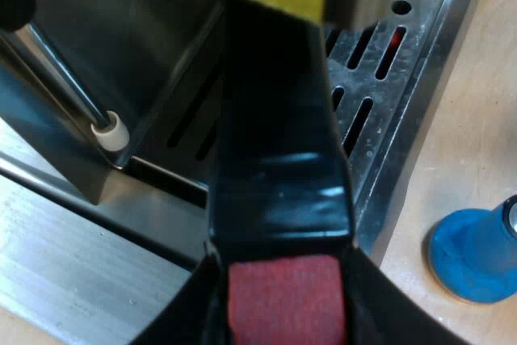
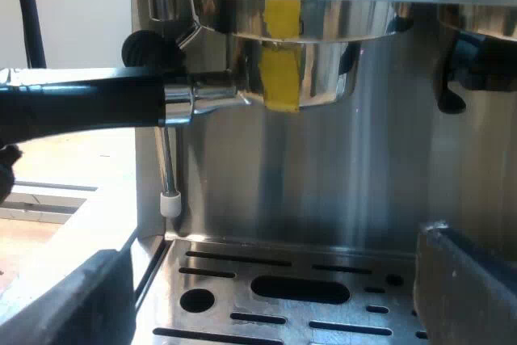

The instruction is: Put the handle in the coffee machine

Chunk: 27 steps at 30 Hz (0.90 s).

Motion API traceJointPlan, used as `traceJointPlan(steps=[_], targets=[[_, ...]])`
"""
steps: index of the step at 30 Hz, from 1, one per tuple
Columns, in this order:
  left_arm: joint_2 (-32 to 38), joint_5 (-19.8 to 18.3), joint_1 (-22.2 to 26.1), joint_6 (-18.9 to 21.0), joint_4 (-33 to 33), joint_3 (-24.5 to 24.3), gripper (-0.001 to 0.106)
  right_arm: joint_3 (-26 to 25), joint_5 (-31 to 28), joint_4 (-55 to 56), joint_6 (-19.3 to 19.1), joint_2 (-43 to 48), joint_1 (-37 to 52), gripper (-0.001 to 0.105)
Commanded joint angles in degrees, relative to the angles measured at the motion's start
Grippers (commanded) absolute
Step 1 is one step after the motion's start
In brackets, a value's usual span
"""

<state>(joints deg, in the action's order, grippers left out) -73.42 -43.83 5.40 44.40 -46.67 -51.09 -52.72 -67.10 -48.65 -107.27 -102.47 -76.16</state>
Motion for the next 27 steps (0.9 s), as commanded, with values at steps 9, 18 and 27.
traceJointPlan(steps=[9, 18, 27], targets=[[3.2, -4.4, -0.2, 0.1, 0.7, -1.7, 0.000, -0.1, 0.1, 0.1, -0.7, 0.4, 0.0, 0.072], [3.4, -4.4, -0.2, -2.8, 1.0, -1.9, 0.000, -0.1, 0.1, 0.1, -0.6, 0.4, 0.0, 0.072], [2.5, -5.1, -0.2, -0.5, 4.3, -1.9, 0.000, -0.1, 0.1, 0.1, -0.6, 0.4, 0.0, 0.072]])
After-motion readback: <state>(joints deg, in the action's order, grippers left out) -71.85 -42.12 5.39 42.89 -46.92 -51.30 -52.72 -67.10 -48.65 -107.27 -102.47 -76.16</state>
